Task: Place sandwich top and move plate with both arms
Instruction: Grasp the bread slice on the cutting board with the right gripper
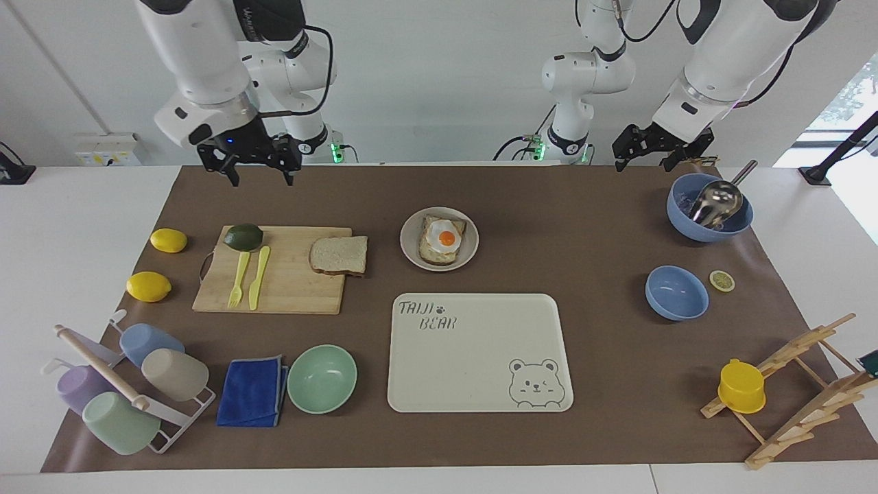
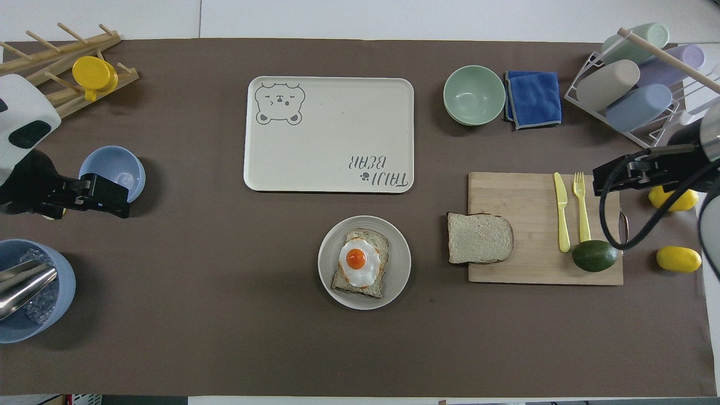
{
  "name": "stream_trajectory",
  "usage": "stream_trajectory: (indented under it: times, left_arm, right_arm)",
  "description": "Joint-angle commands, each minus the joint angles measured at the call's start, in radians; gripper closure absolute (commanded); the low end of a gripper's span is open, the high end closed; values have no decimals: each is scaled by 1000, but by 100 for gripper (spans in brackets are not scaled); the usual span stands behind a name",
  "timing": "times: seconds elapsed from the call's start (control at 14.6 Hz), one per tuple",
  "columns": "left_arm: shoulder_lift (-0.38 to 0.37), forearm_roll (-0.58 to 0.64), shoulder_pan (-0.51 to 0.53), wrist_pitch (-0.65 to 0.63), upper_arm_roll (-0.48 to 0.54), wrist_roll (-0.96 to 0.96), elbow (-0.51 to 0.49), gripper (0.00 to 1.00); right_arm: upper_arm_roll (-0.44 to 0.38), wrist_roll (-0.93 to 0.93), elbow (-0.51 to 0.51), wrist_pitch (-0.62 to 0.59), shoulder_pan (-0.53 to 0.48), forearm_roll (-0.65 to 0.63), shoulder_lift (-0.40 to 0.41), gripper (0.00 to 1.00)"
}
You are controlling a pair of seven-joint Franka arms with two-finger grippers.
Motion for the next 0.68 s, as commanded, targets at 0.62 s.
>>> stream_trajectory:
  times: [0.62]
  left_arm:
    - [-18,10,6,-4,1,7,-13,0]
  right_arm:
    - [-2,523,-197,343,327,-17,297,0]
